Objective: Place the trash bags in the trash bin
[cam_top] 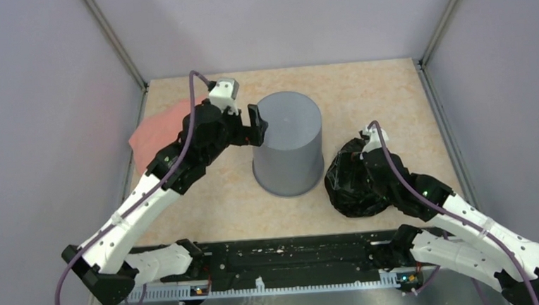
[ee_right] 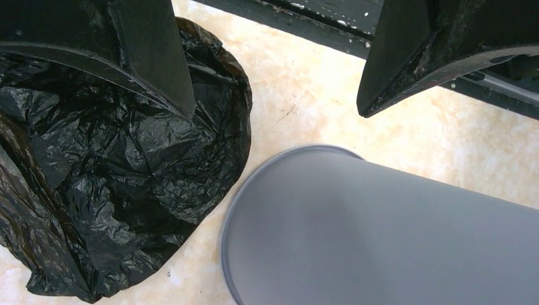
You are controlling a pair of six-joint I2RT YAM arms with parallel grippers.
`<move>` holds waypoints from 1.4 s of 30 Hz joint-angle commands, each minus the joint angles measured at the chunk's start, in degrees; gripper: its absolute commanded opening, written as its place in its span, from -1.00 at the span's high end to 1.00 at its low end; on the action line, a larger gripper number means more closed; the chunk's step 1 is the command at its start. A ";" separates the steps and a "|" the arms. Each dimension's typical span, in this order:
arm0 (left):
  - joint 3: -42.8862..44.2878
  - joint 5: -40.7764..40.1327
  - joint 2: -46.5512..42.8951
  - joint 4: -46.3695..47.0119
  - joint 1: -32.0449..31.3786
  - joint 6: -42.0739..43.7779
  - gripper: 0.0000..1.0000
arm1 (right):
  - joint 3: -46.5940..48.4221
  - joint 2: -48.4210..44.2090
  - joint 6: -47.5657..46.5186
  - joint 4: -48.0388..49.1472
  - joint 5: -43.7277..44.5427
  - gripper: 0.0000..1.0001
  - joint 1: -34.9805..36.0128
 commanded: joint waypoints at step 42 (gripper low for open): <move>-14.54 5.60 4.98 3.14 22.95 -6.55 0.20 | -17.71 6.40 23.17 38.41 -20.52 -0.97 0.46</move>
